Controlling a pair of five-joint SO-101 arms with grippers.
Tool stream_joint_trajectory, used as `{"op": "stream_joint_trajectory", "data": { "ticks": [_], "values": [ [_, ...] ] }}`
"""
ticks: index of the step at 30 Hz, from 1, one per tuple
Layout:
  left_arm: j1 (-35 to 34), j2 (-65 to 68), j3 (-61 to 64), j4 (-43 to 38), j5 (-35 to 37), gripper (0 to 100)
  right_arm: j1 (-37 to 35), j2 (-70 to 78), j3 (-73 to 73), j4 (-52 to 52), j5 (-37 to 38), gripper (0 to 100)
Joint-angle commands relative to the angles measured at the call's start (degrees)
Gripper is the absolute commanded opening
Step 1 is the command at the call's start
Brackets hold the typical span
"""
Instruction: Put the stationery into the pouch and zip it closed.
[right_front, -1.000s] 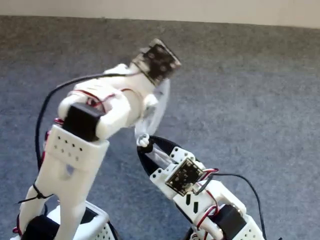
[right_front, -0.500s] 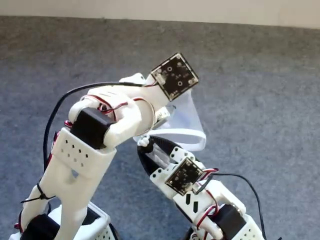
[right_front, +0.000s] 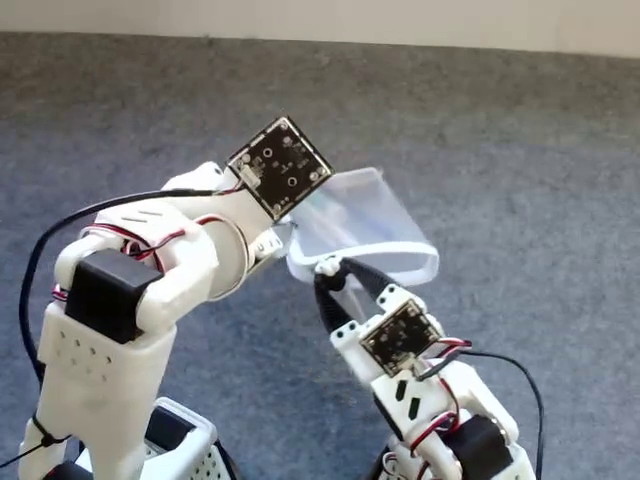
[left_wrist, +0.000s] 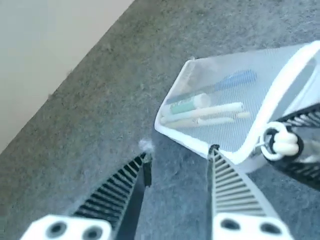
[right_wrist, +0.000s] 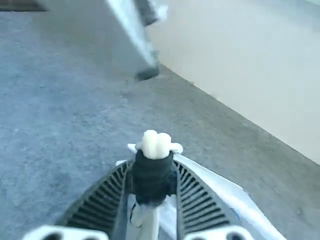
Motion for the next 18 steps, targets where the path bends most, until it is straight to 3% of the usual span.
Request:
{"op": "stream_joint_trajectory", "data": {
  "ticks": [1, 8, 18],
  "values": [
    [0.0, -2.0, -2.4, 2.9, -0.4, 18, 3.6, -0.5, -4.7, 0.5, 0.2, 0.4],
    [0.7, -2.0, -2.2, 5.5, -0.4, 18, 10.1, -0.5, -5.5, 0.3, 0.5, 0.4],
    [10.7, -2.1, 1.6, 7.6, 0.5, 17, 15.9, -0.5, -8.5, 0.3, 0.2, 0.4]
  ]
}}
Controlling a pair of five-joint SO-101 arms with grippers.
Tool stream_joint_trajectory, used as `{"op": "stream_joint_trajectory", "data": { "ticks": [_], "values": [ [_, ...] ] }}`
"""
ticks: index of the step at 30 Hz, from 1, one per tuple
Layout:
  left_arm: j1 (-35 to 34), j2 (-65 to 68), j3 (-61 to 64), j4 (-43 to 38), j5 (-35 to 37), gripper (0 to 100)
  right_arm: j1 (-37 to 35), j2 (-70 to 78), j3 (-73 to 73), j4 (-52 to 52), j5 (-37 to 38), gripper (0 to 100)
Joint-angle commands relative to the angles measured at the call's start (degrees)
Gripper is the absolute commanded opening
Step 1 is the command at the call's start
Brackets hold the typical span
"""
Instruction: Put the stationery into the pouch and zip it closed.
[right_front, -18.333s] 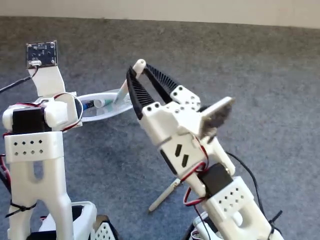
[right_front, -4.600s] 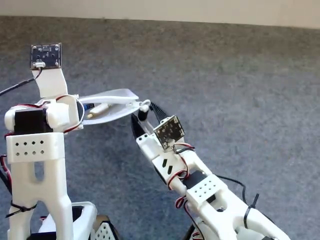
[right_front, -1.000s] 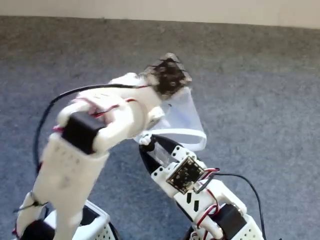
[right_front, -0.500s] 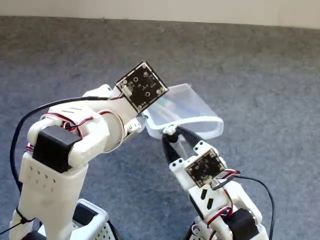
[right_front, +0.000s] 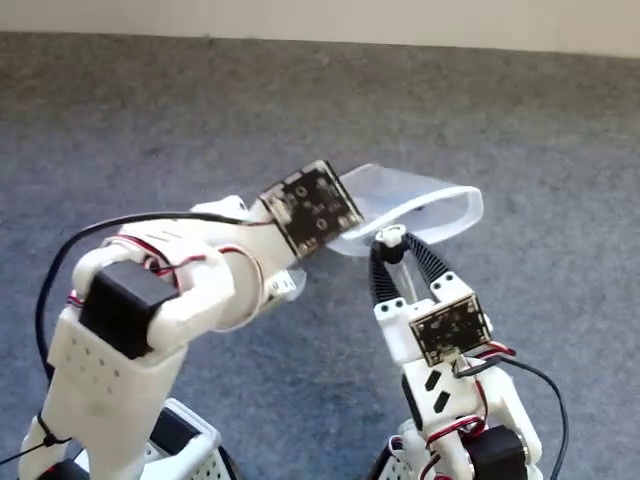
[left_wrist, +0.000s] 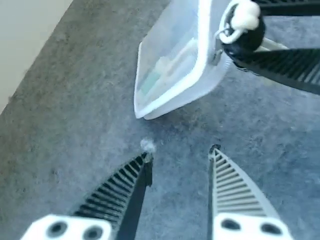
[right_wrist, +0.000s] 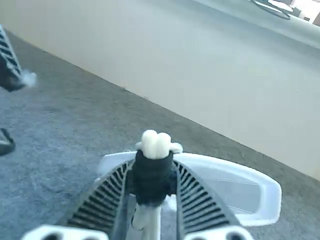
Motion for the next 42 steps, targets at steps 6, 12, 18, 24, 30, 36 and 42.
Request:
{"op": "stream_joint_trajectory", "data": {
  "ticks": [6, 12, 18, 24, 30, 36, 42],
  "values": [
    [5.7, -6.5, 8.7, -9.1, 4.4, 18, 2.2, -0.4, -3.4, 0.0, 0.2, 0.4],
    [7.6, -11.6, 20.8, -21.0, 4.6, 18, 2.2, -0.4, -3.4, 0.0, 0.1, 0.4],
    [7.6, -13.5, 29.8, -30.8, 7.3, 18, 2.1, -0.4, -3.6, -0.3, -3.2, 0.4],
    [7.6, -13.3, 35.5, -39.1, 7.3, 18, 2.1, -0.4, -4.3, -0.7, -4.7, 0.4],
    [7.6, -13.1, 39.3, -45.9, 7.4, 18, 1.9, -0.4, -4.2, -0.7, -4.7, 0.4],
    [7.3, -13.1, 43.5, -52.8, 11.6, 18, 1.9, -0.4, -4.1, -0.7, -4.7, 0.4],
    [7.6, -13.1, 45.8, -56.9, 11.4, 17, 1.8, -0.4, -4.0, -0.6, -4.7, 0.4]
  ]
}}
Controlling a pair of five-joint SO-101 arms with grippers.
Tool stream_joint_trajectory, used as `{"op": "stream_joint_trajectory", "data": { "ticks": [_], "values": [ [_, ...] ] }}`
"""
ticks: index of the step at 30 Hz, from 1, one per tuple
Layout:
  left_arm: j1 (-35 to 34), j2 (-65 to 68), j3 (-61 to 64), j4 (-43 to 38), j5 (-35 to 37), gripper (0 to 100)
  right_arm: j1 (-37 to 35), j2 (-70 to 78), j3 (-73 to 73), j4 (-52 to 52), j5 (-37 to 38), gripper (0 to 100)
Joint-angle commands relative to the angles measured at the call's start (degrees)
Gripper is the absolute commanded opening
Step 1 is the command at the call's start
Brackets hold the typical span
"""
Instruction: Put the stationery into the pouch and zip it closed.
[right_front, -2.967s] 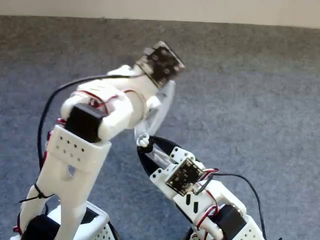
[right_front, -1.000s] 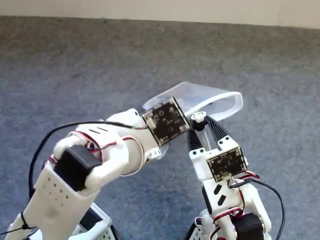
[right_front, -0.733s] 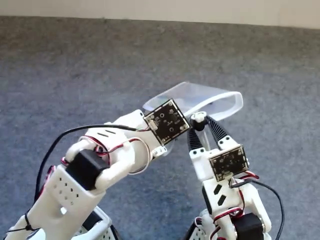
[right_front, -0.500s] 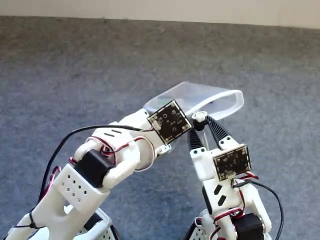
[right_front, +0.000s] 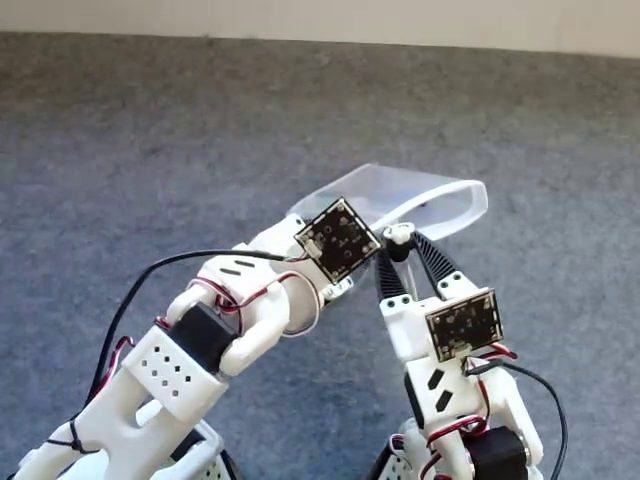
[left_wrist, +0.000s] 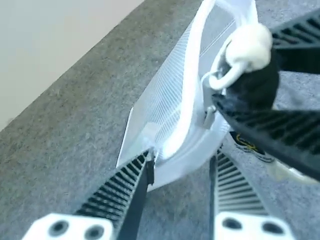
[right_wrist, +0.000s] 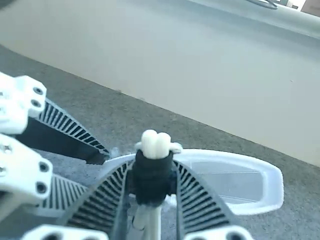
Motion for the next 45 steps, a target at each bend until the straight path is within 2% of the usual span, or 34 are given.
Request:
{"op": "stream_joint_trajectory", "data": {
  "ticks": [1, 12, 19, 24, 28, 32, 37, 45],
  "values": [
    [0.7, -1.2, 0.4, -3.6, 0.5, 17, 0.4, -0.4, -3.8, -0.6, -0.5, 0.4],
    [0.9, -1.2, 1.0, -5.0, 0.6, 17, 0.4, -0.4, -3.7, -0.5, -0.5, 0.4],
    [3.8, -1.1, 2.8, -6.9, 0.8, 17, 0.4, -0.4, -3.7, -0.4, -0.5, 0.4],
    [3.2, -1.1, 6.2, -13.5, 0.8, 12, 0.3, -0.4, -4.1, 1.5, -0.4, 0.4],
    [3.4, -1.1, 8.4, -16.9, 0.7, 12, 0.3, -0.4, -4.1, 1.5, -0.4, 0.4],
    [3.6, -1.1, 9.1, -17.5, 0.8, 11, 0.3, -0.4, -4.1, 1.5, -0.4, 0.4],
    [3.6, -1.1, 8.8, -17.5, 0.7, 0, 0.3, -0.4, -4.1, 1.5, -0.4, 0.4],
    [3.1, -1.2, 9.1, -17.1, 0.8, 1, 0.3, -0.4, -3.7, 1.2, -0.4, 0.4]
  ]
}}
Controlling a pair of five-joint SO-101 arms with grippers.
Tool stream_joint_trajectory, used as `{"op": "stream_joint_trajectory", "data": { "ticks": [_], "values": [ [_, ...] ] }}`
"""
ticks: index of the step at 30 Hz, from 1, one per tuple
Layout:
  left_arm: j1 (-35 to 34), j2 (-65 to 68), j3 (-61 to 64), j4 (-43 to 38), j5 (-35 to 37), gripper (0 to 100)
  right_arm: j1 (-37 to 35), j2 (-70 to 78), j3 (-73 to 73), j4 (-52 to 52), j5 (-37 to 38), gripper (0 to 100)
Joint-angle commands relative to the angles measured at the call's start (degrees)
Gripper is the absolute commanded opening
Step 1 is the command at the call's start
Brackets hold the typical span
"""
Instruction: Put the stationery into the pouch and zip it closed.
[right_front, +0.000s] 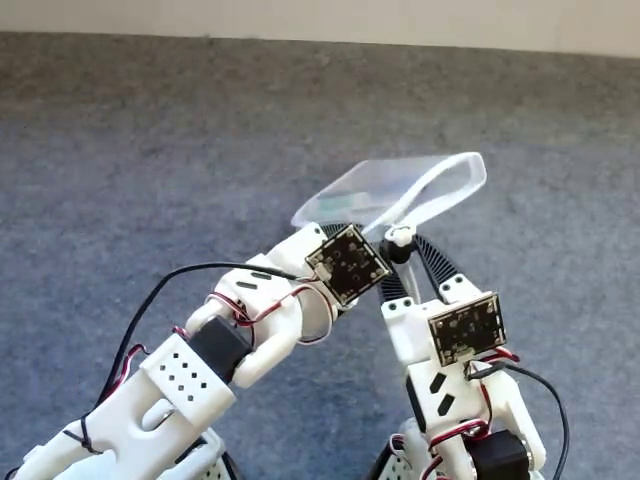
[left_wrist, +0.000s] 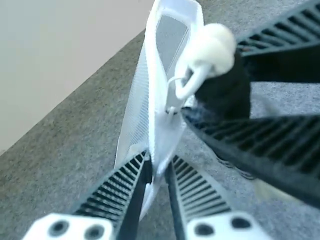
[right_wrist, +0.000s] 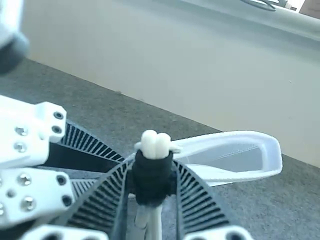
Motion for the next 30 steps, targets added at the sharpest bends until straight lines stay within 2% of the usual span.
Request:
{"op": "stream_joint_trajectory", "data": {
  "ticks": [1, 20, 30],
  "values": [
    [0.0, -1.1, -0.5, -0.6, 0.7, 1, 0.3, 0.3, -2.9, -0.2, -0.3, 0.4],
    [-3.5, -1.6, -0.7, 8.6, 0.8, 0, 0.3, 0.3, -3.0, -0.4, -0.2, 0.4],
    [-5.3, -1.6, -0.7, 9.2, 0.8, 0, 0.4, 0.4, 0.8, -7.0, -0.1, 0.4]
  ]
}}
